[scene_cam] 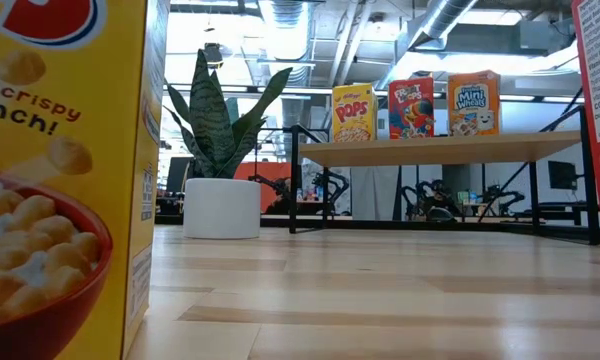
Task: Stack cereal on shelf
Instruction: Put the yellow cereal box on the shelf aligned with the other yellow cereal boxes
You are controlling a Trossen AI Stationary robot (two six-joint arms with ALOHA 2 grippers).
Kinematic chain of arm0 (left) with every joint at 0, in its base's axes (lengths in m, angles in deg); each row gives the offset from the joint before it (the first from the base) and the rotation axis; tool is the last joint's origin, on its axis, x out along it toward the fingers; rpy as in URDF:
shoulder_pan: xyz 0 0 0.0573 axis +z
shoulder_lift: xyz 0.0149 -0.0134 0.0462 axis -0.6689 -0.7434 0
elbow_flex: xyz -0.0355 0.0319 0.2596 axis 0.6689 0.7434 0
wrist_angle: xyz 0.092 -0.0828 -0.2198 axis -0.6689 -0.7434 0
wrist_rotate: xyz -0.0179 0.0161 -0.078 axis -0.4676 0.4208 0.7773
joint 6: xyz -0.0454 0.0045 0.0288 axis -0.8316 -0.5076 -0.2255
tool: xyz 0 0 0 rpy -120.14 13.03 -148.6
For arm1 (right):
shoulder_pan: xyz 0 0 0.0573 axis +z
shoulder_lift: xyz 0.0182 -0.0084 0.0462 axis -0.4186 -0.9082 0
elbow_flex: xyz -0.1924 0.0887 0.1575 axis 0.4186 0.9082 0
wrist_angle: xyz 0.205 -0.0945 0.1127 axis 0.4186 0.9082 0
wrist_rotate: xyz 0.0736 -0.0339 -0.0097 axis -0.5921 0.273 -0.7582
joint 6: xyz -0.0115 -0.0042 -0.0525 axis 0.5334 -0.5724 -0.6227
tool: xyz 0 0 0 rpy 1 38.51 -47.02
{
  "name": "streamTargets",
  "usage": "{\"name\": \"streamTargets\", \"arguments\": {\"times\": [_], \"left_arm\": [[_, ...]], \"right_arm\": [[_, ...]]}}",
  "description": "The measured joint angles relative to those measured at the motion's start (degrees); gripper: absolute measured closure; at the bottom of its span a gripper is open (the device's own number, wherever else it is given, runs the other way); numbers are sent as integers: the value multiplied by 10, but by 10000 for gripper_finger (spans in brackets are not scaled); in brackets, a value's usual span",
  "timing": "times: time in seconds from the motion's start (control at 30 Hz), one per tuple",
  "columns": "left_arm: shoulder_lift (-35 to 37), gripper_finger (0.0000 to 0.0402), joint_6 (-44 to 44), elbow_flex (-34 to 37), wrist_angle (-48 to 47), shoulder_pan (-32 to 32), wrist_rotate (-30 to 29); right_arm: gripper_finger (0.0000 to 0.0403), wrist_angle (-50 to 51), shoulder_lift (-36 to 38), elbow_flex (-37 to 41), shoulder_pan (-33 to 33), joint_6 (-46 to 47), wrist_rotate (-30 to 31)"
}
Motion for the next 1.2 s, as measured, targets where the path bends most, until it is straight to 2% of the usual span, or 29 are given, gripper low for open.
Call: {"name": "streamTargets", "arguments": {"times": [0.1,0.2,0.33,0.6,0.97,1.2], "left_arm": [[-13,109,13,-10,8,0,12],[-24,109,31,-18,8,0,20],[-31,109,52,-19,-2,0,30],[-33,109,55,-19,-45,0,33],[-33,109,40,-18,-67,0,29],[-33,109,28,-17,-70,0,24]], "right_arm": [[173,-5,-39,-56,-10,-82,33],[174,-17,-84,-113,-26,-127,36],[163,-30,-153,-201,-33,-141,19],[117,-21,-290,-358,-5,-126,6],[20,-29,-444,-497,25,-155,5],[9,-60,-493,-518,47,-151,4]]}}
